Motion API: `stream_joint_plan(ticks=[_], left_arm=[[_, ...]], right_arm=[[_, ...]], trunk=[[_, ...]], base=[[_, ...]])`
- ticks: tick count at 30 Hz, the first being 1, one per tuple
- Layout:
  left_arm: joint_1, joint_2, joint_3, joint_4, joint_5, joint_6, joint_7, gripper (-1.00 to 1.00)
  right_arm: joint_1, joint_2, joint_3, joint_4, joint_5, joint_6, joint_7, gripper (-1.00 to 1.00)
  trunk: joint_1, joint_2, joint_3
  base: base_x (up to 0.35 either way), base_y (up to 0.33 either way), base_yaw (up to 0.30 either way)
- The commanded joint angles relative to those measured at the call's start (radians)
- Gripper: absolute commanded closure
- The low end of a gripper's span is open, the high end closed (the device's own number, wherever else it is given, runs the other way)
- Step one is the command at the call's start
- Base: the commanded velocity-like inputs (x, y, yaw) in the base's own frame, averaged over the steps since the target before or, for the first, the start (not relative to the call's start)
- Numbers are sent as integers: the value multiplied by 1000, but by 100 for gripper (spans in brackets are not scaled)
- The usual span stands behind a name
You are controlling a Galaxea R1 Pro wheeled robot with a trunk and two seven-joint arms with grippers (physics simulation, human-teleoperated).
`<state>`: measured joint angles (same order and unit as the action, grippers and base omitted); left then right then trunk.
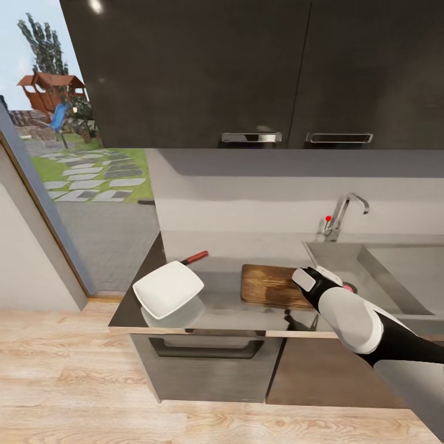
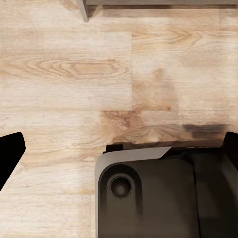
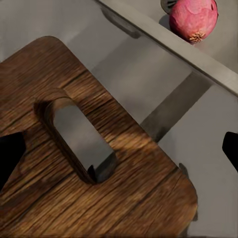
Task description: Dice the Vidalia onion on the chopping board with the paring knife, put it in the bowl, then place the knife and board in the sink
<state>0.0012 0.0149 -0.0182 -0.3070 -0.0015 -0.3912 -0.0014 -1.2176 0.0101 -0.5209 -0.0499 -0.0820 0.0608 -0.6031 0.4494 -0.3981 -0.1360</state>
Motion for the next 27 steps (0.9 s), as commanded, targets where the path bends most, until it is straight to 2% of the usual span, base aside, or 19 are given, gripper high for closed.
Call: stream_joint_plan(ticks=[1,3,5,9,10,12,13,19,21,24,27], left_arm=[[0,0,-2,-1,0,-2,0,-100],[0,0,-2,-1,0,-2,0,-100],[-1,0,-2,-1,0,-2,0,-100],[0,0,-2,-1,0,-2,0,-100],[0,0,-2,-1,0,-2,0,-100],[0,0,-2,-1,0,-2,0,-100],[0,0,-2,-1,0,-2,0,-100],[0,0,-1,-1,0,-2,0,-100],[0,0,-1,-1,0,-2,0,-100],[0,0,-1,-1,0,-2,0,-100],[0,0,0,-1,0,-2,0,-100]], right_arm=[[0,5,8,-3,-4,6,0,-100],[0,8,8,-3,5,6,7,-100],[0,12,8,-4,31,4,26,-100],[0,14,8,-5,125,-23,108,-100],[0,14,7,-5,158,-43,143,-100],[0,14,7,-5,188,-65,176,-100],[0,14,7,-5,223,-92,213,-100],[0,14,7,-5,259,-130,282,-100],[0,12,7,-5,272,-135,334,-100],[0,6,7,-6,310,-139,468,-100],[0,1,6,-6,347,-151,567,-100]], trunk=[[1,-2,-2],[1,-2,-2],[1,-2,-2],[1,-2,-2],[1,-2,-2],[1,-2,-2],[1,-2,-2],[1,-2,-2],[1,-2,-2],[1,-2,-2],[1,-2,-2]], base=[[0,0,0],[0,0,0],[0,0,0],[0,0,0],[0,0,0],[0,0,0],[0,0,0],[0,0,0],[0,0,0],[0,0,0],[0,0,0]])
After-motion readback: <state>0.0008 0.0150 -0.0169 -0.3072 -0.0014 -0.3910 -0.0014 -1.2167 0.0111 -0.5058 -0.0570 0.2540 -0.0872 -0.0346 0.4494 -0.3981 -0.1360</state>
